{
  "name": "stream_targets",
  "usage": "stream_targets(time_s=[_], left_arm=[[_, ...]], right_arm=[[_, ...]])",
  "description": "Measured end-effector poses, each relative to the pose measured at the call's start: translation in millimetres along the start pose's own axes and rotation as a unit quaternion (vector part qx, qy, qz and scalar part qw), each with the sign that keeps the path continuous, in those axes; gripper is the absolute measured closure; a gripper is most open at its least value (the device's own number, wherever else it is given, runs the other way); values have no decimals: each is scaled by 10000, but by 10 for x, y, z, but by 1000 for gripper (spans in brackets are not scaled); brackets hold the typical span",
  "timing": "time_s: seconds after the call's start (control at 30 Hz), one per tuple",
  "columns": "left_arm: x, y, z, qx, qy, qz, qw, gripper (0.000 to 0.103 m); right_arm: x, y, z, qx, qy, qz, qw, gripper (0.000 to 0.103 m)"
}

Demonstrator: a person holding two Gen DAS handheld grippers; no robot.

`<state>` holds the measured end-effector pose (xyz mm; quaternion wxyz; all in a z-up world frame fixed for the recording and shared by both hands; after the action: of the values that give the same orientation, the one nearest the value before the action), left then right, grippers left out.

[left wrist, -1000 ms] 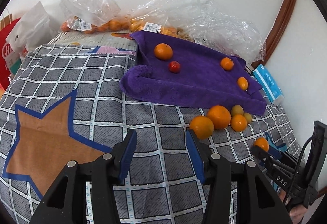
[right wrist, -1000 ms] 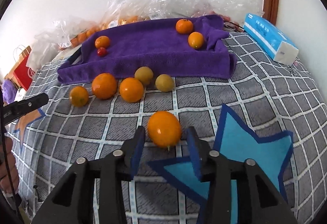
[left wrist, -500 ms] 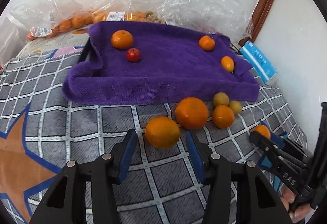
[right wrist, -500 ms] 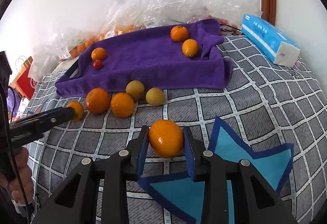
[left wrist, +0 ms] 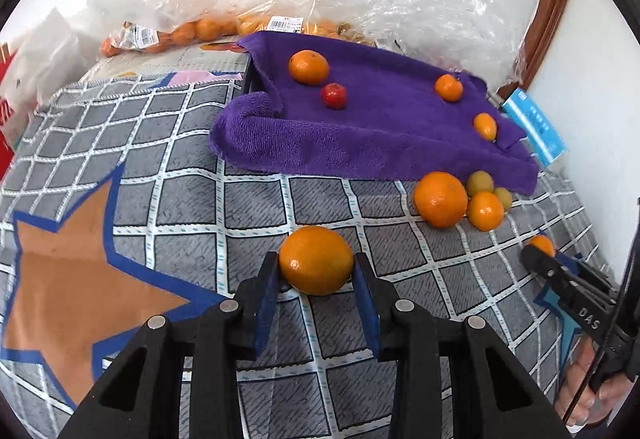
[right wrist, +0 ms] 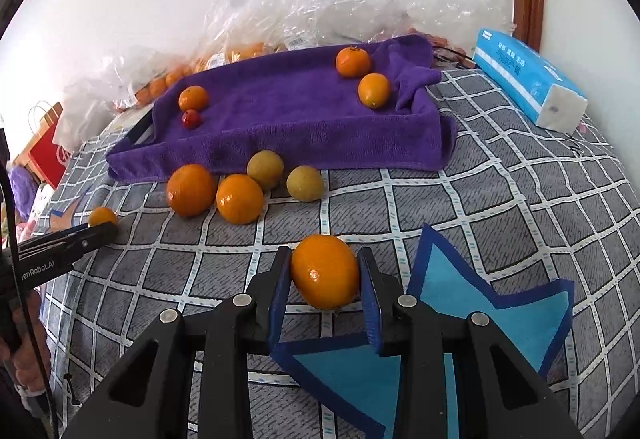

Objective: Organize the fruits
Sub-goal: 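Lift both held large oranges and carry them over the purple towel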

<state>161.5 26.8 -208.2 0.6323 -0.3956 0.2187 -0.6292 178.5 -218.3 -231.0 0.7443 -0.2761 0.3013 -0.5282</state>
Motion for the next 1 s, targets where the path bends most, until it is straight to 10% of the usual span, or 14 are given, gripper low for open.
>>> stream_targets(time_s=[1.0], left_arm=[[-67, -92, 0, 450, -384, -644, 9962, 69]], right_arm=[[-44, -27, -17, 51, -199, -304, 9993, 70]])
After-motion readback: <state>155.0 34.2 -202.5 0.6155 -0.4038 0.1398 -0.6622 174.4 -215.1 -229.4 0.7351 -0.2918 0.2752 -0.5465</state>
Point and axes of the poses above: each gripper's, at about its wrist camera, not at the fingertips, and y roughly the way its jaws point, x to its right, z to its top, the point moved 5 cm from there along y, roughly the way its jaws point, and after that the axes turned 5 degrees about -y, right-handed, at the moved point
